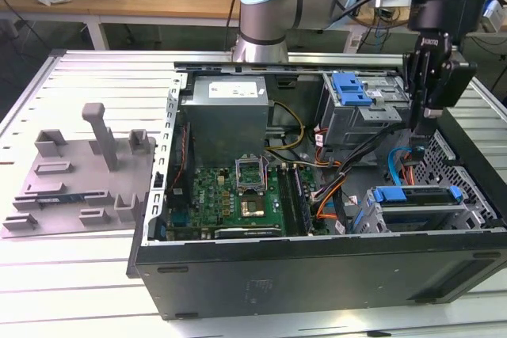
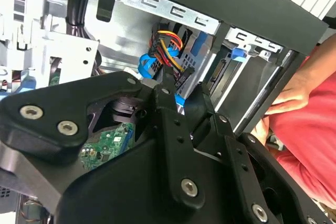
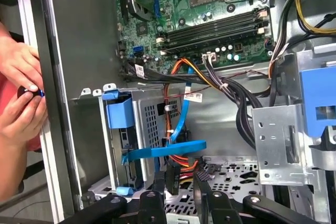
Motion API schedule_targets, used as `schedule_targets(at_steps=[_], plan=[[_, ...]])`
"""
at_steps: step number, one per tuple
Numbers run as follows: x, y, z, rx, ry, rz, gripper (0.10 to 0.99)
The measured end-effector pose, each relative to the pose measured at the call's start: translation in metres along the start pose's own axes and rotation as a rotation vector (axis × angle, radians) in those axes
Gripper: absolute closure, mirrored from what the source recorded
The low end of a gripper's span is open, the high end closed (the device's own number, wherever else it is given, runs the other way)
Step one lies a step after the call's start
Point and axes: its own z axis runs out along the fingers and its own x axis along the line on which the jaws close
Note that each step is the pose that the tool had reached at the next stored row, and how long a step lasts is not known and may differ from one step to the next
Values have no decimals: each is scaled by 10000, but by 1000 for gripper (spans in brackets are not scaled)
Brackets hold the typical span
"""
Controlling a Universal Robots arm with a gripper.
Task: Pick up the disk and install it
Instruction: 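Insert the first disk wire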
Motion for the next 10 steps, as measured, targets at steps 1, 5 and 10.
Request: schedule_targets(at_steps=[1, 5, 10], plan=[[2, 0, 17, 5, 5, 17, 733], [16, -1, 78, 15, 36, 73, 733], [-2, 9, 129, -1, 94, 147, 733]])
